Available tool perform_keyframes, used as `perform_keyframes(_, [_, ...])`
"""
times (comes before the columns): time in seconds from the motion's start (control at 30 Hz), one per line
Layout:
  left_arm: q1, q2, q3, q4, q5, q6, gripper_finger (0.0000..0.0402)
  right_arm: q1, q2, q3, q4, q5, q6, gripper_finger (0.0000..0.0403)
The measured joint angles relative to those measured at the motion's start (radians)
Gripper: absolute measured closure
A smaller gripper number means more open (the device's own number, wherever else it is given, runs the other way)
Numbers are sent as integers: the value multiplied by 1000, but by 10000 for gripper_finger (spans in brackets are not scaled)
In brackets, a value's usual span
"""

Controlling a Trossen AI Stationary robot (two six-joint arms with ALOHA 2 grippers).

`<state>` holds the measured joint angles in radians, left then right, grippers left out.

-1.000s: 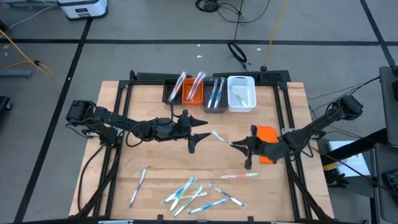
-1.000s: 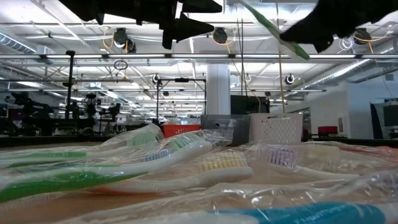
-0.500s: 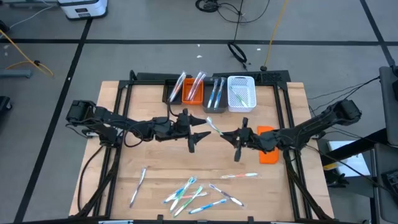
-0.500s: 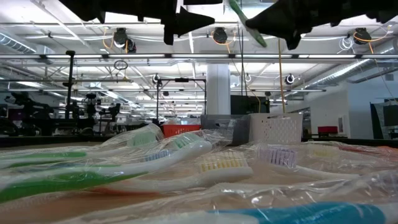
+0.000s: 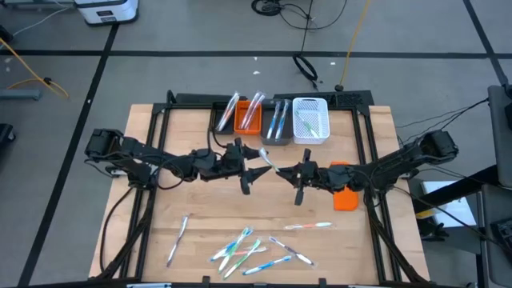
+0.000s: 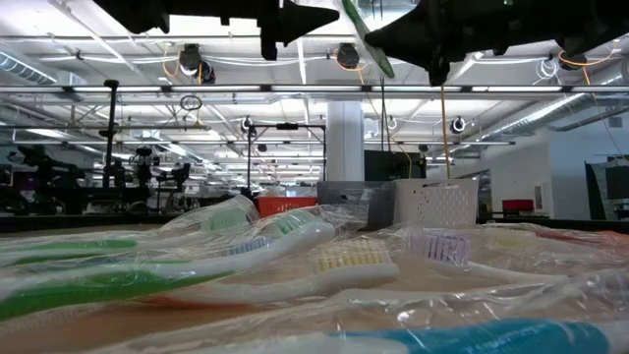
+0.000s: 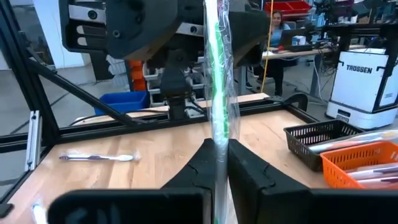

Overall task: Pick & Place Toothbrushes
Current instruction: Put the green toothbrush into the white bin

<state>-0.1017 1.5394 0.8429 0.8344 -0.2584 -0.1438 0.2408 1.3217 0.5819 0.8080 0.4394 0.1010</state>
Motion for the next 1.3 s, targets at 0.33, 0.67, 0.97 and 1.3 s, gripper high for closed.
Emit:
perform_keyframes(0.33, [2, 0, 0, 7, 17, 14, 298, 0, 3, 0, 5, 1, -4, 389])
perform_keyframes(0.67, [4, 0, 0, 6, 60, 29, 396, 0, 3, 0, 4, 1, -7, 381])
perform_keyframes(0.97, [4, 0, 0, -28, 50, 27, 399, 0, 2, 0, 4, 5, -61, 333])
perform_keyframes(1.3, [5, 0, 0, -83, 48, 10, 400, -14, 2, 0, 4, 8, -61, 298])
